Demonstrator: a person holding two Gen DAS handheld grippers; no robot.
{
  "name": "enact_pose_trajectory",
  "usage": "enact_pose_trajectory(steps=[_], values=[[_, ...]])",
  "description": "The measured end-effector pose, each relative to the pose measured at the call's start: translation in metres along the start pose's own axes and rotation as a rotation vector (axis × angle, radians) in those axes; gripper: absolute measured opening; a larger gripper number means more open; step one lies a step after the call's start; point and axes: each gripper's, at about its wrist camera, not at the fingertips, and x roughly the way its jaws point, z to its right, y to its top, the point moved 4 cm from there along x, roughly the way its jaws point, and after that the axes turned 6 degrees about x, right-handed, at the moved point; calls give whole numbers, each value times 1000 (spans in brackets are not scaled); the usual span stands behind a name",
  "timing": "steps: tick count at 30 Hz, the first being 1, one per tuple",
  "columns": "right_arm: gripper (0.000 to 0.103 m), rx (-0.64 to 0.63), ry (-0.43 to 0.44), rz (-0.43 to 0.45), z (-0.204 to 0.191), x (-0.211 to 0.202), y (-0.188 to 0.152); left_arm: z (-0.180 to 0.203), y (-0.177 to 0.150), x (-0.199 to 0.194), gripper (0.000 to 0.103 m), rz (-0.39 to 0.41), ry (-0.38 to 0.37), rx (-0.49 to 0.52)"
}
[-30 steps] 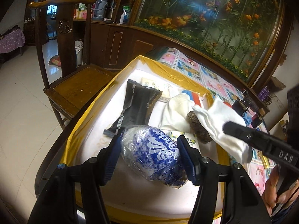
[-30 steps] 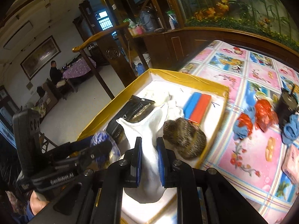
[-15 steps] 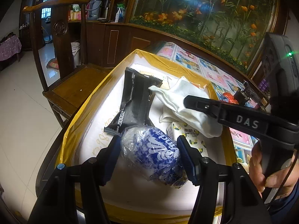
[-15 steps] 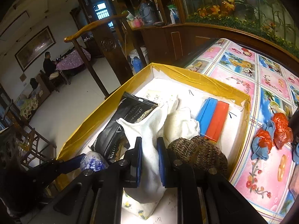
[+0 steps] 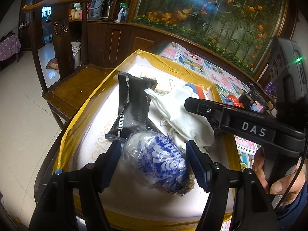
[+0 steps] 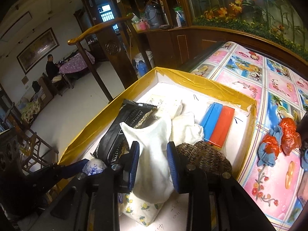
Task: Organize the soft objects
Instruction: 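Release the blue-white bag in the box with left tool while right tool releases the white sock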
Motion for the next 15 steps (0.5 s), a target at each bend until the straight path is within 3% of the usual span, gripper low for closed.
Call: enact_pose_trajectory(steps=[5,15], values=[[32,6,16,27,4,-22,-4,6,5,-6,76,14,-12,-1],[37,86,37,93,52,-83,-19,37,15,-12,77,17,-22,55]])
